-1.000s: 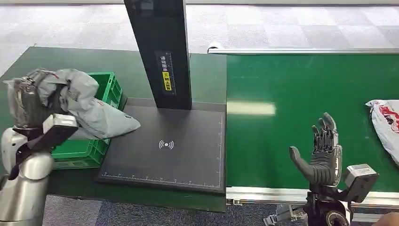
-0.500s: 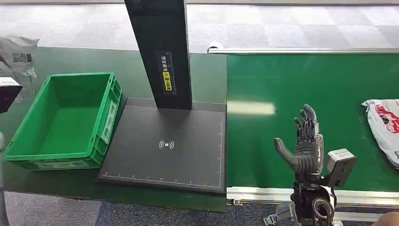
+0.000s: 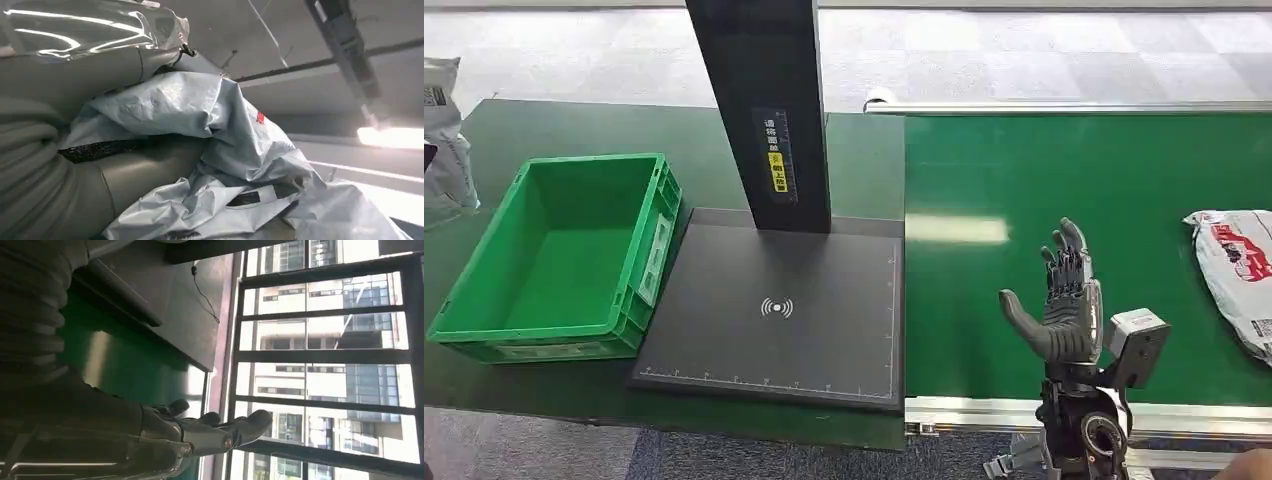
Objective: Moved the parcel from conveyor to table for the left to box.
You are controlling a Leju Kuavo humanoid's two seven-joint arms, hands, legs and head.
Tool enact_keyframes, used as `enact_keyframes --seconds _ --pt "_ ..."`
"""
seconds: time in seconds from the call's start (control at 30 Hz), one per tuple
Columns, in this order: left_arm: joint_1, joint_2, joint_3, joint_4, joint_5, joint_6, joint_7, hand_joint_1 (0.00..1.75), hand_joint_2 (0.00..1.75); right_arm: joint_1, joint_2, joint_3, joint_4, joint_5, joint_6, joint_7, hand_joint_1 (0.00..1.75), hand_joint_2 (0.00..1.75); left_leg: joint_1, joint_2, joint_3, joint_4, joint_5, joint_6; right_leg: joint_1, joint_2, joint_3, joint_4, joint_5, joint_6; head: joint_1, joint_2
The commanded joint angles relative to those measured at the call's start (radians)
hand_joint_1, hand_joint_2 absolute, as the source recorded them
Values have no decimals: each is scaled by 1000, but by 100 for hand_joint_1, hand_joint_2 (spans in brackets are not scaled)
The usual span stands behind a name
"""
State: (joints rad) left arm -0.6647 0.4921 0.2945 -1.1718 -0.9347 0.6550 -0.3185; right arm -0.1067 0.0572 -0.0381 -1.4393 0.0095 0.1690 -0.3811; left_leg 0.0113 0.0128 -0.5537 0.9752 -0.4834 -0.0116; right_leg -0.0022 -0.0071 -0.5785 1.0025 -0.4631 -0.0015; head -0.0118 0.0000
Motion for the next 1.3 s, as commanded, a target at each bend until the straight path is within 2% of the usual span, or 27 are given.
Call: enact_keyframes --seconds 0.03,0.07,0.1,0.13,0.17,0.2,0.33,0.67,0.73,0.87,0.9,0.97,1.0,1.07,1.13,1.3 --pt "49 -69 -3 125 -109 -14 55 175 175 -35 -19 20 47 -9 -7 8 0 175 -2 -1 4 -3 1 1 -2 0 3 -2 0 1 0 0" --pt "43 -77 -8 131 -99 -41 60 175 175 -34 -20 16 41 -12 -7 13 0 175 -1 -2 2 -2 1 1 -1 -1 3 -1 0 1 0 0" --pt "30 -84 -24 144 -75 -93 62 154 175 -32 -24 11 35 -13 -6 16 0 175 -1 -3 3 -3 1 1 -1 -2 4 -2 0 1 0 0" --pt "23 -76 -54 161 -114 -119 84 49 175 -32 -24 7 34 -15 -5 18 0 175 -1 -3 2 -2 1 1 -1 -2 2 -2 0 1 0 0" --pt "23 -77 -62 165 -118 -126 87 14 175 -32 -23 5 35 -15 -4 19 0 175 -1 -5 2 -2 1 1 -1 -4 3 -2 0 1 0 0" --pt "30 -79 -83 174 -146 -129 102 0 175 -32 -19 2 37 -15 -2 20 0 175 -1 -5 1 -1 1 1 -1 -4 2 -2 0 1 0 0" --pt "41 -111 -117 199 -162 -167 137 0 175 -33 -10 -1 42 -14 -2 20 0 175 -1 -6 3 -4 2 1 -1 -4 4 -4 1 1 0 0" --pt "30 -128 -129 206 -117 -204 131 0 175 -17 -21 -12 21 -13 1 21 0 175 -1 -3 2 -1 1 1 -1 -2 2 -2 0 1 0 0" --pt "25 -136 -125 199 -38 -239 103 0 175 -6 -21 -20 13 -14 3 21 0 175 -1 -4 2 -2 1 1 -1 -3 3 -3 0 1 0 0" --pt "54 -176 -94 154 236 -402 23 0 175 -2 -28 -19 25 -6 5 15 0 175 -1 -5 2 -2 1 1 -1 -3 3 -3 0 1 0 0" --pt "80 -204 -56 121 413 -495 -21 0 175 -5 -31 -15 35 -4 7 14 0 175 -1 -3 2 -1 1 1 -1 -3 2 -2 0 1 0 0" --pt "124 -214 -41 80 550 -575 -47 0 175 -6 -34 -14 42 -3 8 11 0 175 -1 -3 3 -3 1 1 -1 -2 3 -4 1 1 0 0" --pt "165 -226 -21 25 704 -669 -98 0 175 -7 -36 -12 44 -3 9 9 0 175 -2 -1 3 -2 1 1 -2 0 3 -3 1 1 -1 0" --pt "228 -234 -17 -61 825 -724 -133 0 175 -6 -39 -12 39 -3 9 8 0 175 -2 0 4 -3 0 1 -2 1 3 -3 0 1 0 0" --pt "280 -255 -17 -144 871 -718 -134 0 175 -3 -39 -14 34 -3 9 8 0 175 -1 1 3 -2 0 1 -2 1 2 -3 0 1 0 0" --pt "275 -249 -26 -144 874 -714 -124 0 175 -2 -39 -14 33 -4 9 8 0 175 -1 -1 2 -1 0 1 -1 0 2 -3 0 1 0 0"
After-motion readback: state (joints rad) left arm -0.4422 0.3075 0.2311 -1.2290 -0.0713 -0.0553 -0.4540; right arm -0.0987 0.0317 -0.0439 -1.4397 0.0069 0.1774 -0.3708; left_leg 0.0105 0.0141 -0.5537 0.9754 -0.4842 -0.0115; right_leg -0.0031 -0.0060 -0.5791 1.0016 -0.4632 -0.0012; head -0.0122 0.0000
